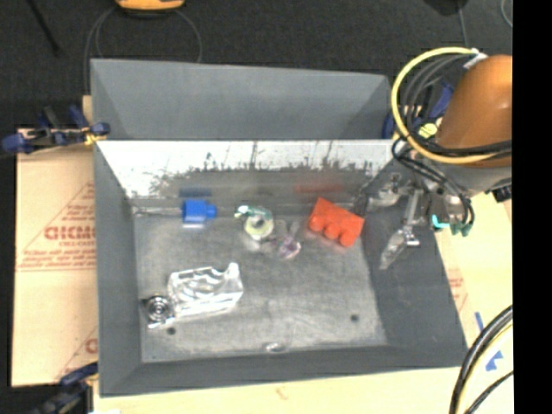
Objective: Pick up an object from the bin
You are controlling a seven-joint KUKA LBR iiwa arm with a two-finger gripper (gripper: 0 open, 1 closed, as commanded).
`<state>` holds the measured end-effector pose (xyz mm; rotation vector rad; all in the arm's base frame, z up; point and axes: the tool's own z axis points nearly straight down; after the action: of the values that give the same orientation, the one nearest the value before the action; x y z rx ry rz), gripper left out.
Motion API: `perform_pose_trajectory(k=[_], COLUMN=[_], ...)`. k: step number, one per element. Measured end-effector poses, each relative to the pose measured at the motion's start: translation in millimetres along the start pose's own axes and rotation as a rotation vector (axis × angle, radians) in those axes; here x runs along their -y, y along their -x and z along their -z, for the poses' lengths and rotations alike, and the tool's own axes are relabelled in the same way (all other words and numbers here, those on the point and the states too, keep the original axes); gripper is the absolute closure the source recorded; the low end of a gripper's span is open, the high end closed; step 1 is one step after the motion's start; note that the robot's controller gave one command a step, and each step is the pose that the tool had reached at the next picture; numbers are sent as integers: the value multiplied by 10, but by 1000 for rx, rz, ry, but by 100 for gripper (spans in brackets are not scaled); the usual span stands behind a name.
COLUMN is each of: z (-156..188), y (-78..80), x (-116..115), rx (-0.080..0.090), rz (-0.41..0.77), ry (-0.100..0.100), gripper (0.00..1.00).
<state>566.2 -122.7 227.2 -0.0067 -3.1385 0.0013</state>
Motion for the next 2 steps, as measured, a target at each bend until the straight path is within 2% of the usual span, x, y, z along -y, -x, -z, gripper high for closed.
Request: perform_pose_trajectory(k=[1, 2], z=[-1356, -1256], y=[555, 504], x=[199, 1], rx=[13, 6], rz=[-116, -180], ry=[-1, 2], gripper=[0, 0])
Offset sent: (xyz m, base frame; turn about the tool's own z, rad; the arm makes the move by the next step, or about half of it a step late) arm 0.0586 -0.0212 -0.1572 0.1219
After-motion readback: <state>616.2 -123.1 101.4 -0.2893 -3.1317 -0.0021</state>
